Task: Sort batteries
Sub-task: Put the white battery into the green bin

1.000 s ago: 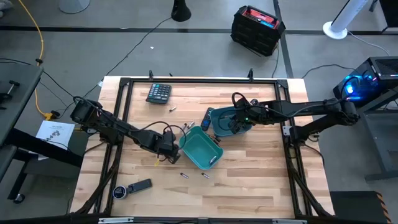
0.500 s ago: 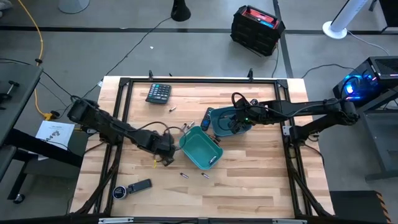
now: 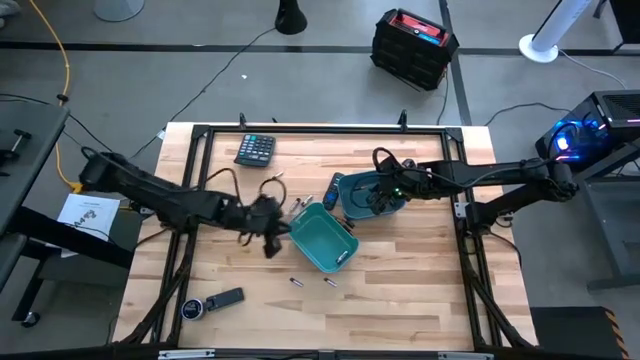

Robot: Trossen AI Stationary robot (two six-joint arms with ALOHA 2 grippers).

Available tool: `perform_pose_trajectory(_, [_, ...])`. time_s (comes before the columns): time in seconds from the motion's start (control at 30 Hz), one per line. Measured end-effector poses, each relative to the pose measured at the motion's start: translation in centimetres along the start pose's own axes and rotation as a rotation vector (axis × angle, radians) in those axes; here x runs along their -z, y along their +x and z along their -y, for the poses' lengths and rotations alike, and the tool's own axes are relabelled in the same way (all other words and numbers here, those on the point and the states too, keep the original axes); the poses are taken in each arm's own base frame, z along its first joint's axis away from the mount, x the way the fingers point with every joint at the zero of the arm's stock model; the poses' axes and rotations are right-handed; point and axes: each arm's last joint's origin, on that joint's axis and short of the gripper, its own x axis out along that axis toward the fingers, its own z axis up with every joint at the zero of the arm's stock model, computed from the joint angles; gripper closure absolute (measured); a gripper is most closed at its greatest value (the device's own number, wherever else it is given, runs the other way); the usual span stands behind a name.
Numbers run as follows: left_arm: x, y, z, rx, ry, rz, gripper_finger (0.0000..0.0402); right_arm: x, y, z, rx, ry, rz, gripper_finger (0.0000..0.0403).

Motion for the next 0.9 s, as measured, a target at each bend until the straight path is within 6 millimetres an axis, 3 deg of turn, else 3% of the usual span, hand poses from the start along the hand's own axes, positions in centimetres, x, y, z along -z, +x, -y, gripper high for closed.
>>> perform_pose_trajectory(0.23, [-4.2, 4.3, 0.1, -0.014, 0.065, 0.007, 0.0311, 0.0, 0.0, 0.0, -0.008, 0.028, -0.006, 0.0213])
perform_pose_trajectory(0.37, [-6.6, 3.8, 0.1, -0.032, 0.134, -0.049, 0.0256, 0.0, 0.0, 0.0, -0.008, 0.027, -0.006, 0.0213])
perform_pose_trajectory(0.47, [-8.2, 2.2, -0.9, -0.155, 0.206, -0.099, 0.0226, 0.0, 0.0, 0.0, -0.009, 0.035, -0.007, 0.0213])
perform_pose_trajectory(0.53, [-9.1, 0.7, -2.2, -0.321, 0.223, -0.095, 0.0213, 0.0, 0.0, 0.0, -0.009, 0.046, -0.007, 0.0213])
perform_pose_trajectory(0.63, [-9.4, -0.2, -5.8, -0.518, 0.176, -0.139, 0.0203, 0.0, 0.0, 0.0, -0.009, 0.046, -0.007, 0.0213])
perform_pose_trajectory(0.77, [-7.3, 1.1, -11.6, -0.488, 0.019, -0.324, 0.0198, 0.0, 0.0, 0.0, -0.009, 0.065, -0.007, 0.0213])
perform_pose_trajectory(0.9, [-5.0, 3.1, -16.0, -0.433, -0.148, -0.481, 0.0197, 0.0, 0.0, -0.1, -0.012, 0.074, -0.003, 0.0213])
